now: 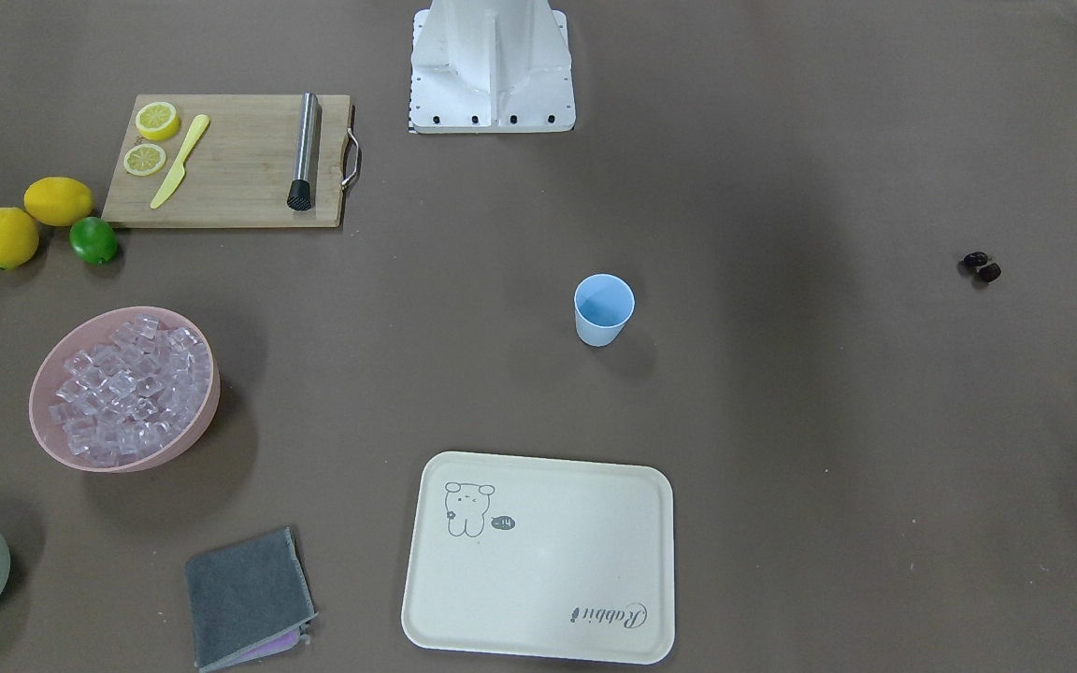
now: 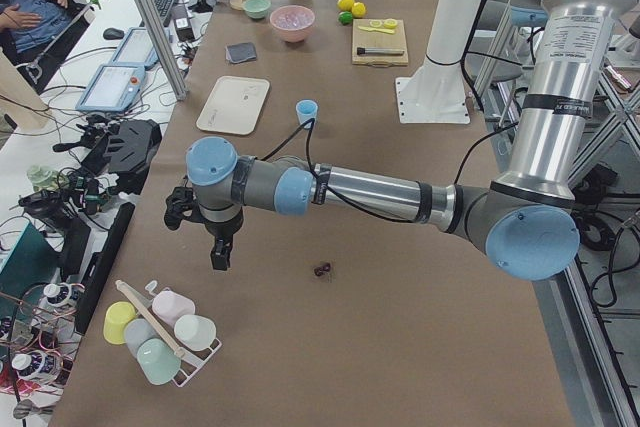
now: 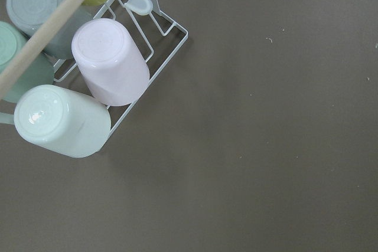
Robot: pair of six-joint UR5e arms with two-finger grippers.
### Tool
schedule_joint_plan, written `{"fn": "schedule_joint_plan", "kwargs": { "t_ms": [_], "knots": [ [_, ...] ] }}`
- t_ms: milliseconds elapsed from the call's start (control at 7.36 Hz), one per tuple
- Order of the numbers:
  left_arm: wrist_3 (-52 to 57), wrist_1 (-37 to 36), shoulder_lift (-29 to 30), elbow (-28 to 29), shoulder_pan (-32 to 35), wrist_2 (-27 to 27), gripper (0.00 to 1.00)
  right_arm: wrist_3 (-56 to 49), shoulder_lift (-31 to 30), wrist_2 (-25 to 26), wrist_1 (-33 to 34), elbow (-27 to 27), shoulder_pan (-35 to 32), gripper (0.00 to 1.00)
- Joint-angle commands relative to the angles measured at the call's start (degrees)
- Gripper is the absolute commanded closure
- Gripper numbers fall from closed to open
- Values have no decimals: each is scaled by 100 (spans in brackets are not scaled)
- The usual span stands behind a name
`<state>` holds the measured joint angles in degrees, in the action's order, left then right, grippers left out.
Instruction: Put ice and cherries in cup
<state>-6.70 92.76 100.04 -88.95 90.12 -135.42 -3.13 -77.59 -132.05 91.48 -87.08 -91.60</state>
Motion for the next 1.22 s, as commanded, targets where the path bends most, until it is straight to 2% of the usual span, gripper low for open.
{"fn": "schedule_joint_plan", "kwargs": {
  "t_ms": [0, 272, 407, 543, 679, 1086],
  "knots": [
    [-24, 119, -73, -52, -3, -29, 2, 670, -63, 4, -8, -1025, 859, 0],
    [-60, 119, -107, -209, 6, -11, 2, 2143, 50, 100, -243, -1556, 2010, 0],
    [-51, 119, -247, -402, 6, -20, 2, 2280, 103, 353, -628, -1549, 2554, 0],
    [-16, 119, -396, -535, 6, -11, 2, 2264, 199, 887, -832, -1549, 3125, 0],
    [-42, 119, -415, -606, 6, -11, 2, 2186, 270, 1266, -895, -1462, 3497, 0],
    [-69, 111, -424, -580, 14, -2, 2, 2106, 156, 1638, -861, -1461, 3937, 3]
  ]
}}
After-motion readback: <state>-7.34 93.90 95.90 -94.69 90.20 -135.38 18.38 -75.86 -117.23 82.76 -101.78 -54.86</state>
